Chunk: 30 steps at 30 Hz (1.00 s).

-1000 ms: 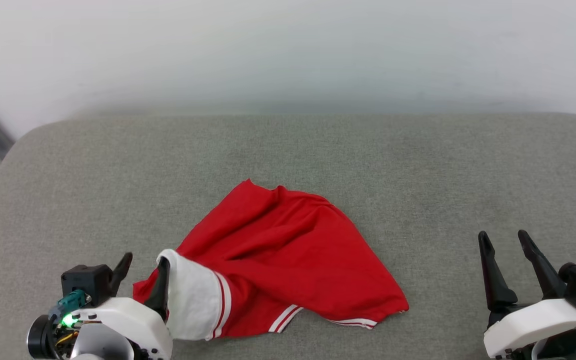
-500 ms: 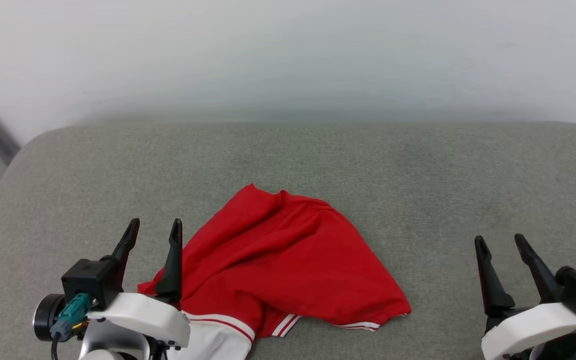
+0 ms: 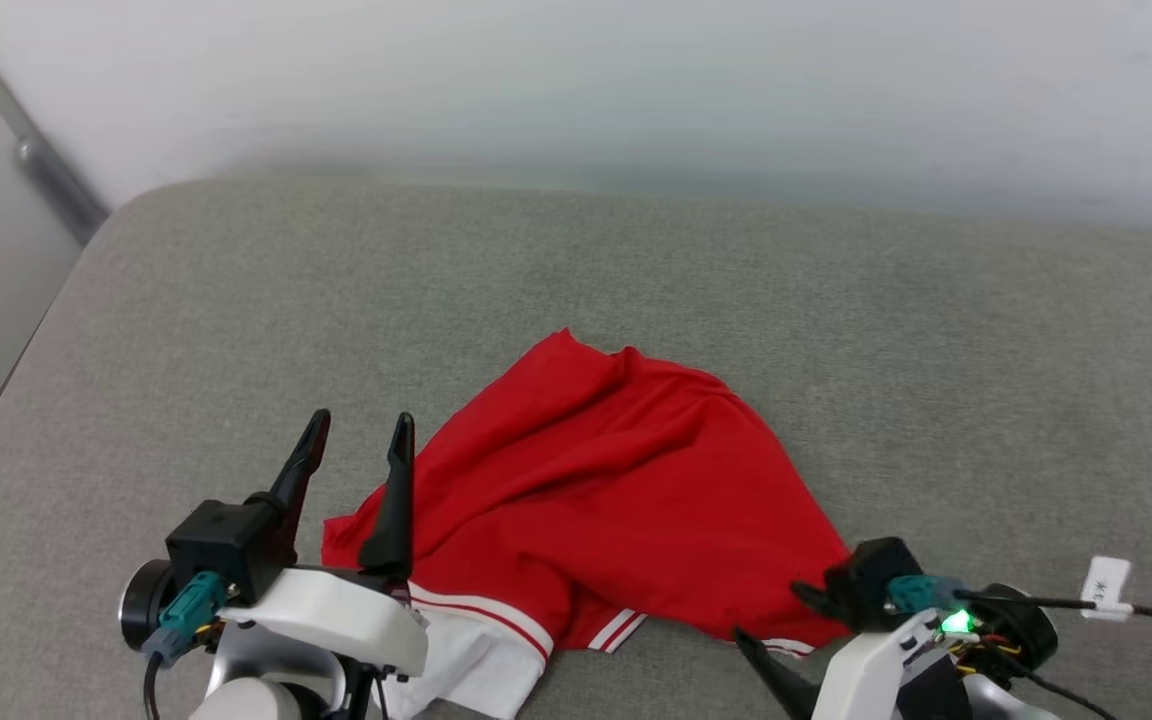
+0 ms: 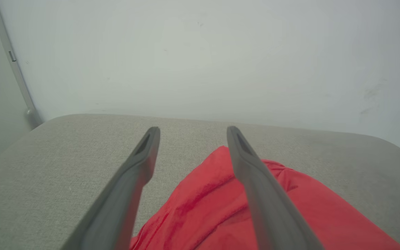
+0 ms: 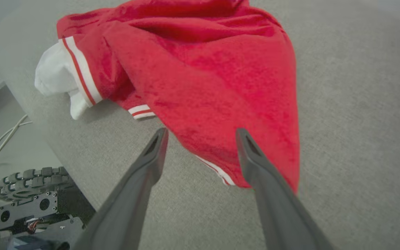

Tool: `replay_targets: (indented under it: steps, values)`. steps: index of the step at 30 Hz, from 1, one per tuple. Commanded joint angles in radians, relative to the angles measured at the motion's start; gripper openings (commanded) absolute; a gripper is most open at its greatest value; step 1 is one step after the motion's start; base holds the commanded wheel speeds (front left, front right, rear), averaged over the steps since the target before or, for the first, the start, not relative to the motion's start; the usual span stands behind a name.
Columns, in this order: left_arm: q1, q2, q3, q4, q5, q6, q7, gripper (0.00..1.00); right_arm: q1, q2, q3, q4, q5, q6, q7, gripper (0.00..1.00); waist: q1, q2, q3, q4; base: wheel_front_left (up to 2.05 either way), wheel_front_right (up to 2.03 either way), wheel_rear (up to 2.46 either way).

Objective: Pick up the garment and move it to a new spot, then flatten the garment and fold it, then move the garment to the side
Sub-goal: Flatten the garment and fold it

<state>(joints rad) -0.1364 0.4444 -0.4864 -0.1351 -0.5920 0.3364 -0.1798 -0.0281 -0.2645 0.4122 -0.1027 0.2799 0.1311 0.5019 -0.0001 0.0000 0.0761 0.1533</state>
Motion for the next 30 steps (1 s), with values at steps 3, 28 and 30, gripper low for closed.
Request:
replay_targets:
  steps: [3,28,30]
  values:
    - [-0.027,-0.015,-0.01,0.014,0.005,-0.011,-0.012,1.0,-0.05,-0.062,0.068,0.012,0.044,-0.001,0.063,1.0,0.0001,0.0,0.023,0.03,0.0,0.0,0.0]
    - [-0.082,-0.059,-0.004,0.091,0.003,-0.053,-0.067,1.0,-0.3,-0.129,0.296,0.27,0.181,0.0,0.125,0.0,0.0001,0.0,0.107,0.045,0.0,0.0,0.0]
    - [-0.082,-0.058,-0.006,0.092,0.003,-0.054,-0.065,1.0,-0.341,-0.134,0.279,0.225,0.169,-0.001,0.102,0.0,0.0001,0.0,0.1,0.038,0.0,0.0,0.0]
